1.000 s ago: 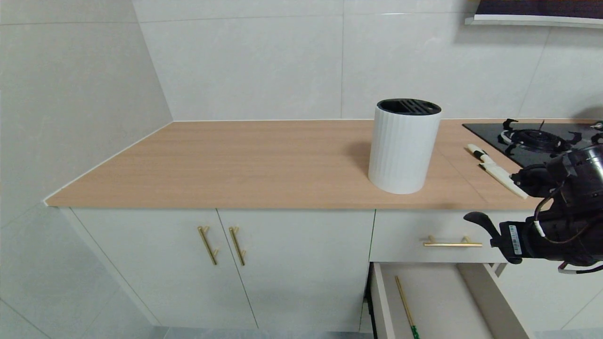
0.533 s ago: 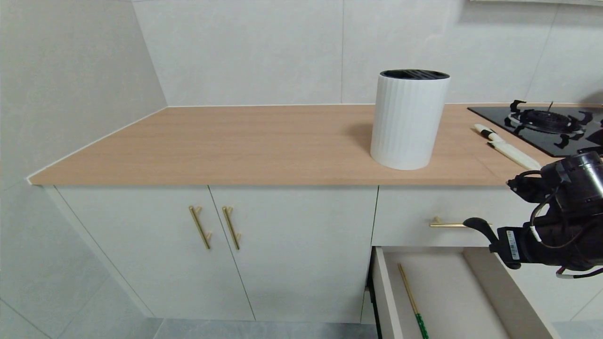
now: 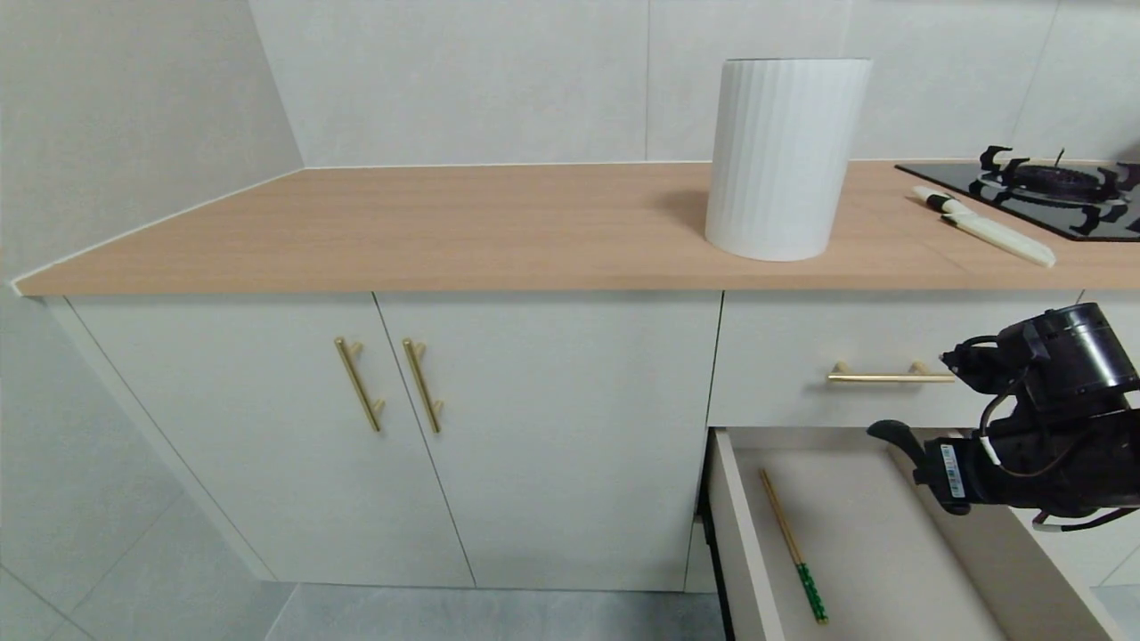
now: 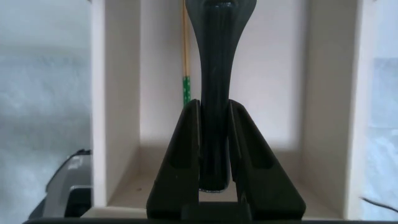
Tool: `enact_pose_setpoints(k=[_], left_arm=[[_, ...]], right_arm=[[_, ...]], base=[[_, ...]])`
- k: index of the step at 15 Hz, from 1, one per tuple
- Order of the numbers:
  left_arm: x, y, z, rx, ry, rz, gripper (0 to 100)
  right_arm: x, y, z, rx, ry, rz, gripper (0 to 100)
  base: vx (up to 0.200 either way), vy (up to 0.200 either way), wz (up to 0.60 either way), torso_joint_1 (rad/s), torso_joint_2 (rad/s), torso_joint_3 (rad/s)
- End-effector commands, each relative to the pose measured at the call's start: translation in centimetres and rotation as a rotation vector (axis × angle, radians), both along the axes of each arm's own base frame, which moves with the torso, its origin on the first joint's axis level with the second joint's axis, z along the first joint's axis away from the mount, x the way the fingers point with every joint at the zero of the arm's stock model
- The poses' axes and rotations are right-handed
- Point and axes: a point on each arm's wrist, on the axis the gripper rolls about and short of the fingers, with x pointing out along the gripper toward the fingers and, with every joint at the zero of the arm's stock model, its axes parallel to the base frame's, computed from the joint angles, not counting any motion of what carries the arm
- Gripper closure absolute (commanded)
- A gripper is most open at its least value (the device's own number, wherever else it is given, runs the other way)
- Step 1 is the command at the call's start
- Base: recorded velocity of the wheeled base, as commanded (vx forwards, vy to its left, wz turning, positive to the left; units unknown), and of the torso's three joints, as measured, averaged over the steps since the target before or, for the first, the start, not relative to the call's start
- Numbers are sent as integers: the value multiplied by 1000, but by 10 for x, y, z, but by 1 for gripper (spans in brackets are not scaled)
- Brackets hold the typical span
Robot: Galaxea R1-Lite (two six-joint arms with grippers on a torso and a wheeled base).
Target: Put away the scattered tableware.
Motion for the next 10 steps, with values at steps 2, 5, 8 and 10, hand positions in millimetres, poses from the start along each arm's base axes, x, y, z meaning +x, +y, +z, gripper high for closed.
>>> enact_pose_setpoints(k=[2,5,8,10], left_arm=[[0,0,0,0,-1,1,0],[0,0,0,0,-1,1,0],[0,0,0,0,-1,1,0],[0,0,0,0,-1,1,0]], right_arm=[[3,1,-8,-8,32,1,100],[4,1,-11,-18,41,-3,100],[8,2,-19,-23,67,-3,100],[14,3,-29,-32,103,-1,100]], base=[[0,0,0,-36,432,393],[0,0,0,-12,154,141],[0,0,0,-1,17,14],[0,0,0,0,0,0]])
